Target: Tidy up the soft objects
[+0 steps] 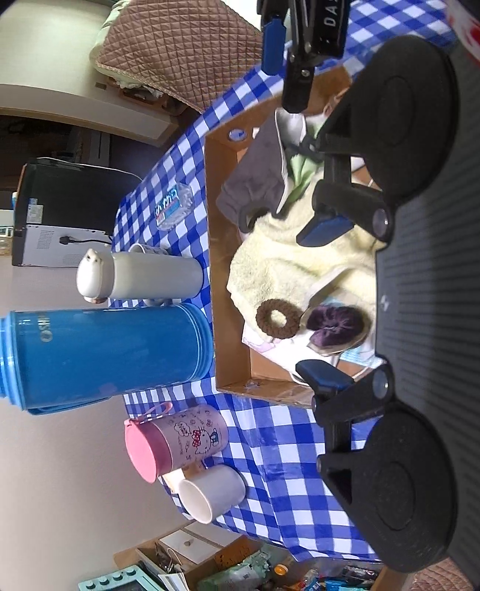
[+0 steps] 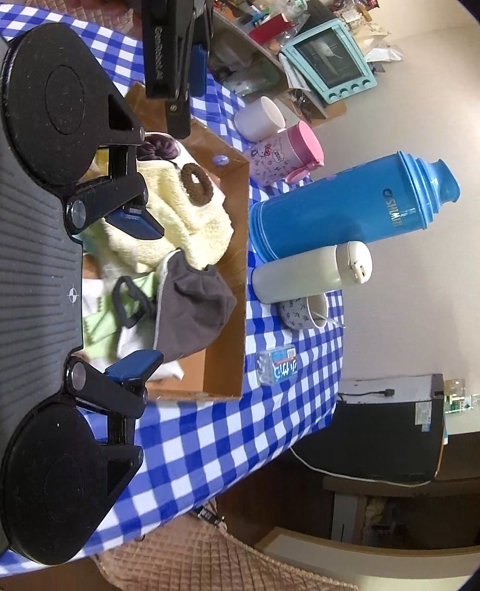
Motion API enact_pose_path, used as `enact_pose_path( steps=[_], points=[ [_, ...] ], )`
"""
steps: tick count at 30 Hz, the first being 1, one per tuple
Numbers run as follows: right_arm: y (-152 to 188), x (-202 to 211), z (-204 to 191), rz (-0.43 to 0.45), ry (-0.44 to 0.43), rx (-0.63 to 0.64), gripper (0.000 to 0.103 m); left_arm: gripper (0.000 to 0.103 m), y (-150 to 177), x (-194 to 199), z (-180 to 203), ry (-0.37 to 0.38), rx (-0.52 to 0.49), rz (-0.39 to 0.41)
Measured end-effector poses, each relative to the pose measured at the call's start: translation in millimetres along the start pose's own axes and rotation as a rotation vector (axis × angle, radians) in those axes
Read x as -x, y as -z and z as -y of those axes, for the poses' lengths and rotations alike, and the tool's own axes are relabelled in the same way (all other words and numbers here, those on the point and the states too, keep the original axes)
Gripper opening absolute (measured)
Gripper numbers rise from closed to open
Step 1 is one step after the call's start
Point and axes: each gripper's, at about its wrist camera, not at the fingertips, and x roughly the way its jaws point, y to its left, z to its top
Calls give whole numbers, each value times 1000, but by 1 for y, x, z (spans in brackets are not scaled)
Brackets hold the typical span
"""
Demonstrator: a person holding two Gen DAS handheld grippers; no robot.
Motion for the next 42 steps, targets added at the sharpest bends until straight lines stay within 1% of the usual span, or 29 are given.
enact_pose_path(
  steps=[5, 8, 12, 15, 20, 30, 33, 39, 42],
  points=[
    [11, 28, -4, 35, 3, 10, 67, 72, 8, 29, 8, -12, 24, 17],
    [16, 44, -6, 66, 3, 21, 67, 73, 15, 45, 13, -17, 34, 25],
    [21, 61, -5, 68, -12, 19, 67, 73, 24, 67, 22, -25, 38, 38],
    [26, 72, -5, 73, -42, 21, 67, 74, 32, 82, 28, -42, 43, 45],
    [34, 92, -5, 73, -70, 43, 67, 75, 44, 107, 41, -81, 43, 69],
    [55, 130, 9, 32, -134, 28, 67, 75, 76, 155, 73, -140, 99, 85],
    [61, 142, 11, 31, -151, 49, 67, 75, 87, 167, 82, -157, 119, 83],
    [78, 163, 14, 18, -183, 67, 67, 75, 109, 192, 98, -177, 138, 79],
    [87, 173, 13, 11, -193, 67, 67, 75, 118, 205, 101, -174, 147, 76]
  ],
)
